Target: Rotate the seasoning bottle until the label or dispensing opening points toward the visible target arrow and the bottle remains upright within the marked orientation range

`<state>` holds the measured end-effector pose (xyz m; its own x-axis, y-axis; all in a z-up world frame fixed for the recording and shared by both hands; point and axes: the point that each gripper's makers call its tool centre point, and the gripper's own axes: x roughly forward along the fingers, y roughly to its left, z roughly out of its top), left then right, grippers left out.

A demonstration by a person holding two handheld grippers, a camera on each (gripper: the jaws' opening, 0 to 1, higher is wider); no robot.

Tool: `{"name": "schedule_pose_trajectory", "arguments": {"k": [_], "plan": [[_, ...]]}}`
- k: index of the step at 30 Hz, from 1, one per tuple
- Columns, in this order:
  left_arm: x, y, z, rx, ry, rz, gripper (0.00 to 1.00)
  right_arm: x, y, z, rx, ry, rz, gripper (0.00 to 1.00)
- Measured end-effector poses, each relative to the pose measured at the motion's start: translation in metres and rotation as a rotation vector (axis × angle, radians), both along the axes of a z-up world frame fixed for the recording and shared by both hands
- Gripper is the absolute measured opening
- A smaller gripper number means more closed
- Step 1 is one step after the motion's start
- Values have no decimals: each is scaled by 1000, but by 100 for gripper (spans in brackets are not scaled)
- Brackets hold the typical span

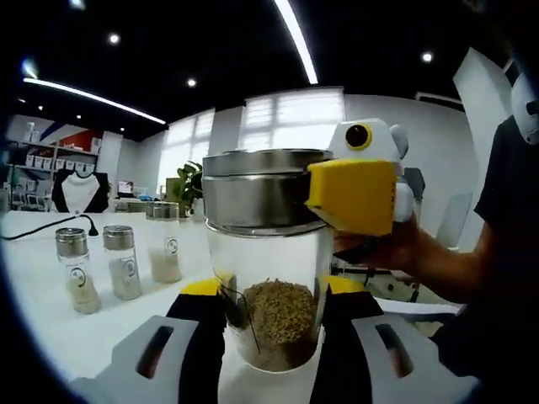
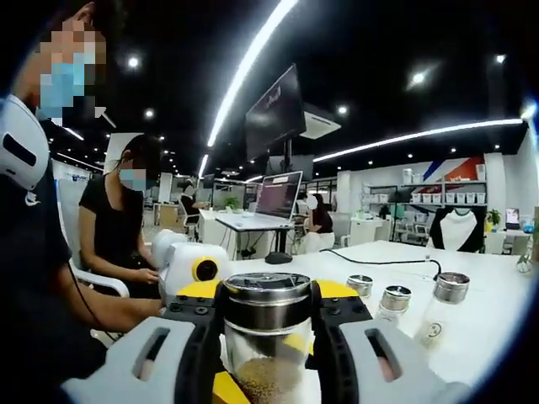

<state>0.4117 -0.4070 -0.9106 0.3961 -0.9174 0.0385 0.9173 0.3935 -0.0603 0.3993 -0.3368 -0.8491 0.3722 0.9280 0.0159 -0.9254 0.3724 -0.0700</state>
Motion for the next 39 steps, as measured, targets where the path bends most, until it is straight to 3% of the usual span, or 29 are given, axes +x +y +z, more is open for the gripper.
{"name": "schedule_pose_trajectory", "arguments": {"k": [5, 8, 10, 18, 21, 24, 28, 35, 37, 39], "plan": [[7, 1, -4, 18, -10, 57, 47, 4, 3, -4, -14, -8, -28, 40], [24, 9, -11, 89, -42, 186, 47, 12, 10, -9, -37, -42, -74, 41], [31, 14, -13, 125, -68, 259, 47, 20, 10, -15, -15, -8, -115, 43], [37, 14, -17, 183, -110, 340, 47, 39, 3, -22, -12, 26, -286, 45], [29, 7, -15, 117, -68, 240, 48, 38, 0, -19, -32, 12, -296, 44], [26, 10, -11, 97, -108, 199, 47, 38, -5, -15, 16, 46, -268, 43], [19, 9, -7, 83, -100, 124, 46, 31, -5, -13, -10, 42, -189, 43], [3, 3, -11, 107, -112, 16, 47, 4, 6, -19, -109, -22, -22, 43], [-1, 2, -13, 136, -143, 0, 47, -1, 8, -22, -136, -21, -6, 43], [-1, 4, -13, 139, -138, 0, 47, -1, 9, -22, -132, -21, -4, 43]]}}
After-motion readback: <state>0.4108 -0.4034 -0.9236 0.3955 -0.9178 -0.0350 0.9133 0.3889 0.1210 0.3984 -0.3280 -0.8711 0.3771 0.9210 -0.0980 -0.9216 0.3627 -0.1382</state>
